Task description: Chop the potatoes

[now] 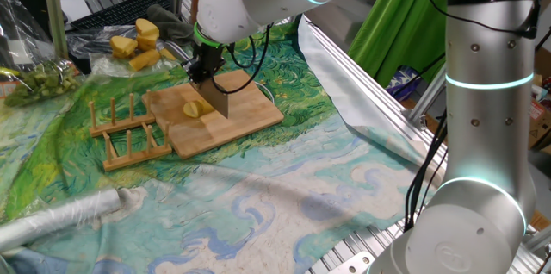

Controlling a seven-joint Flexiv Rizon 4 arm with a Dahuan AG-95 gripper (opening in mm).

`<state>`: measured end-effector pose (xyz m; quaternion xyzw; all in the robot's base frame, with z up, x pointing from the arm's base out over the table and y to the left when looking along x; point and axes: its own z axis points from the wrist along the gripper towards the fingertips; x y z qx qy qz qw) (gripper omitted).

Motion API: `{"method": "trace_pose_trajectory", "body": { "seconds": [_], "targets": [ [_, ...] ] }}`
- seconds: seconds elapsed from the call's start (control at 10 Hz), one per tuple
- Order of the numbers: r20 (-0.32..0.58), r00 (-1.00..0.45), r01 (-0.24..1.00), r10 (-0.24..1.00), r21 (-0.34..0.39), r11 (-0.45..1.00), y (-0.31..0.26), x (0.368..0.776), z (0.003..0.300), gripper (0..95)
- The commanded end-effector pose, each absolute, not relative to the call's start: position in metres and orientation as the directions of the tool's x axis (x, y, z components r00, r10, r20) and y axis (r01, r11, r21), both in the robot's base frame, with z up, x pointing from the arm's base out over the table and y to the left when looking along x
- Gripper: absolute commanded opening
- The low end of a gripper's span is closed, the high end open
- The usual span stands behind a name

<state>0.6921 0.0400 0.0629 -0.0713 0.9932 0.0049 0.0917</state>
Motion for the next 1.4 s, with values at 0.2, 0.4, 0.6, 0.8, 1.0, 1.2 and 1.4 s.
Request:
{"method": "trace_pose_trajectory", "body": {
  "seconds": [0.2, 0.4, 0.6, 0.8, 1.0, 1.2, 1.4],
  "targets": [
    [-0.186, -0.971, -0.149, -0.149, -0.011, 0.989, 0.039, 0.694, 0.044, 0.0],
    [-0.197, -0.970, -0.144, -0.143, -0.011, 0.990, 0.041, 0.695, 0.036, 0.0],
    [-0.194, -0.970, -0.143, -0.143, -0.014, 0.990, 0.040, 0.695, 0.039, 0.0],
    [-0.187, -0.972, -0.140, -0.139, -0.010, 0.990, 0.041, 0.694, 0.054, 0.0],
    [-0.188, -0.972, -0.141, -0.142, -0.021, 0.990, 0.041, 0.694, 0.056, 0.0],
    [-0.188, -0.971, -0.143, -0.144, -0.022, 0.990, 0.040, 0.695, 0.060, 0.0],
    [-0.191, -0.971, -0.143, -0.144, -0.020, 0.990, 0.040, 0.696, 0.060, 0.0]
  ]
}}
